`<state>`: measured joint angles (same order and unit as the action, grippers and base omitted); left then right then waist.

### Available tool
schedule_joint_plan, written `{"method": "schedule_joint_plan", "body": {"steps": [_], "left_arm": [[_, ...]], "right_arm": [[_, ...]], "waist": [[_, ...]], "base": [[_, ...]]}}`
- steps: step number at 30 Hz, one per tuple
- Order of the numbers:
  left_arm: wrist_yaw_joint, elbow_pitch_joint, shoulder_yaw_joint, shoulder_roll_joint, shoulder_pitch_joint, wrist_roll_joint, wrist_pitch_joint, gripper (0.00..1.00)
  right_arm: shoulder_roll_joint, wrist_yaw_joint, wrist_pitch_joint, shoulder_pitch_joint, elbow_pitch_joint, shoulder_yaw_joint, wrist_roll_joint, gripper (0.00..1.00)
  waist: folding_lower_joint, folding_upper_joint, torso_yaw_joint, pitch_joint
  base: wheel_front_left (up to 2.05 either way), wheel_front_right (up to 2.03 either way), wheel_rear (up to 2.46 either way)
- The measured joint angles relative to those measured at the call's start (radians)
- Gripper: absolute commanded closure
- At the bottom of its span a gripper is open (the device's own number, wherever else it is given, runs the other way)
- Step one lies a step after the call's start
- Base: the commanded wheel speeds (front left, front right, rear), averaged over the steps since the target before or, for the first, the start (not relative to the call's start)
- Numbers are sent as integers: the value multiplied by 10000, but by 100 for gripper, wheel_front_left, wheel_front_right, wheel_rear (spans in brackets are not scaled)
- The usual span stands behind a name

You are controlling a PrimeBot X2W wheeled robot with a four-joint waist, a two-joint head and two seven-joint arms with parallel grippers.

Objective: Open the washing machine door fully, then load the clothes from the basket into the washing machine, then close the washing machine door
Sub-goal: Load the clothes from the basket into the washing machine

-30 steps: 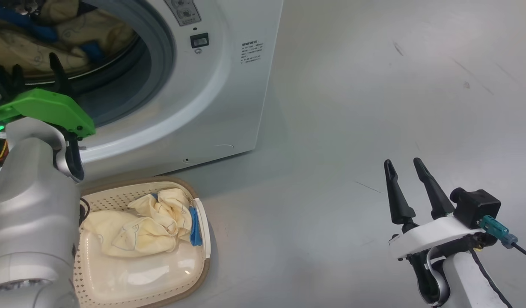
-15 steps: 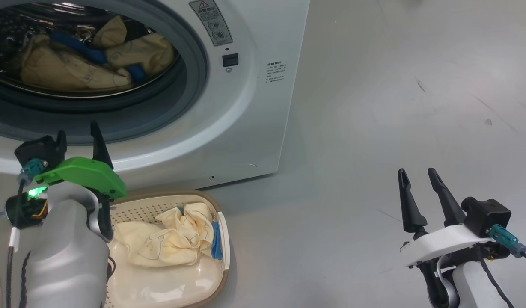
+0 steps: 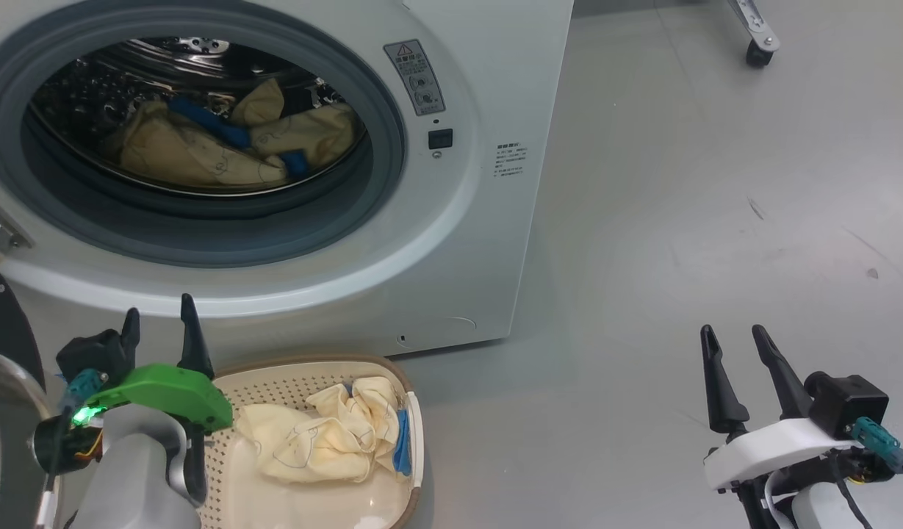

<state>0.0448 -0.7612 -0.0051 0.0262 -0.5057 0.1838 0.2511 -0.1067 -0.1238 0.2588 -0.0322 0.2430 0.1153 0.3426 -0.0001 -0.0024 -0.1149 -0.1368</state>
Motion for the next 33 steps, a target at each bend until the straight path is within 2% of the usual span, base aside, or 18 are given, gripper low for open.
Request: {"method": "schedule_joint_plan", "body": {"steps": [19,33], "left_arm": [[46,2025,-533,6,3035,669,0,0],[-224,3202,-978,38,4395,899,2,0]], "right_arm": [[-130,0,0,841,-88,-105,-75,0],[-130,0,0,1160,-157,-280,-75,0]], "waist": [[0,0,552,1228],[0,0,701,1561]], "base": [[0,0,0],[0,0,0]]}}
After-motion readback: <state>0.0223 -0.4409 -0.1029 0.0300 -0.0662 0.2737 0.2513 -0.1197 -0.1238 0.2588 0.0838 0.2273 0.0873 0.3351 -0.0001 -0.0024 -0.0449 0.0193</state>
